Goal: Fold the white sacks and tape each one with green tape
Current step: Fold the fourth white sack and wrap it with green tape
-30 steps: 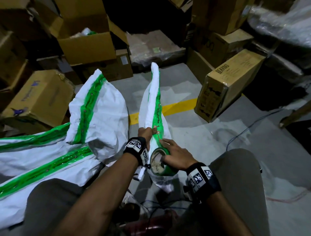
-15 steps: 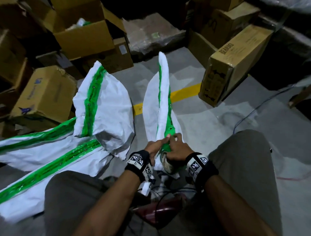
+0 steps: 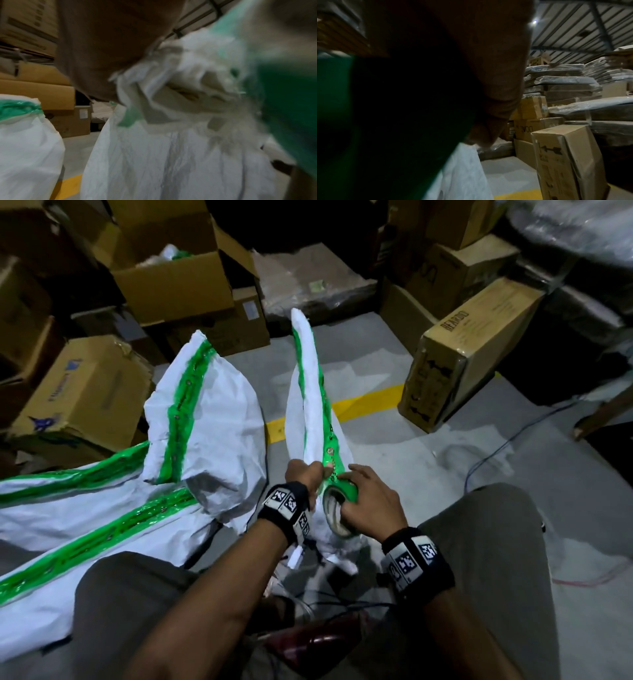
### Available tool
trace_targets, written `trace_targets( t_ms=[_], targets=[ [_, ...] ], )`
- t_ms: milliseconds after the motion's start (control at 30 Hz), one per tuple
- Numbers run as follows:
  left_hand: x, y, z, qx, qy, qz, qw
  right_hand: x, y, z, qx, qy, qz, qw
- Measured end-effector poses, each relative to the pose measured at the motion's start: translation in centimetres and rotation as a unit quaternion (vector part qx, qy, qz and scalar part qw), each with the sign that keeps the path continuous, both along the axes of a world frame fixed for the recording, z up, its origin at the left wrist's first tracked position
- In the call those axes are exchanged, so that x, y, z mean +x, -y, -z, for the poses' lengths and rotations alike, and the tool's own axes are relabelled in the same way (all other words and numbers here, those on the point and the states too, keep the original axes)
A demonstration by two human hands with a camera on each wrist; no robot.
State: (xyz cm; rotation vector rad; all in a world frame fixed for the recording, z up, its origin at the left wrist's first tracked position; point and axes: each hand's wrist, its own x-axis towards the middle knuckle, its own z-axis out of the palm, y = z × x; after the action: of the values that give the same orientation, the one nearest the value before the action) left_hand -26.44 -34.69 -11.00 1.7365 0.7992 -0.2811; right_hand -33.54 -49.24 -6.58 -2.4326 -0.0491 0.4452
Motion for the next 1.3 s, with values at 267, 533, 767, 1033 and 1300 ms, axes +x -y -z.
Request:
trace_targets(
  t_ms=[267,533,767,1033,1300],
  targets=[
    [0.6,-0.8,-1.6,-0.261,-0.08,-0.011,0.962,-1.0,0.9,2.1,-0.033,-0.067,-0.131,0.989],
    [-1.1,-1.0,-1.5,-0.428,-0.062,-0.016,0.901,-1.9,-0.6,4.2,-0.038,-0.104,-0.1,0.989],
    [-0.8,0.9,-2.3,-0.488,0.008,-0.115,0.865,-2.1,-2.2,4.1,0.039,0.054,-0.011,0.998],
    [0.1,1.8,-3.2,-0.239,-0.03,0.116,0.964,-2.0,-0.2,4.0,0.1,0.104,0.078,0.986],
    [0.7,-2.6,-1.5,0.459,0.26,0.413,0.743,-0.1,1.8,3.7,-0.026,0.137,0.093,0.986]
  ],
)
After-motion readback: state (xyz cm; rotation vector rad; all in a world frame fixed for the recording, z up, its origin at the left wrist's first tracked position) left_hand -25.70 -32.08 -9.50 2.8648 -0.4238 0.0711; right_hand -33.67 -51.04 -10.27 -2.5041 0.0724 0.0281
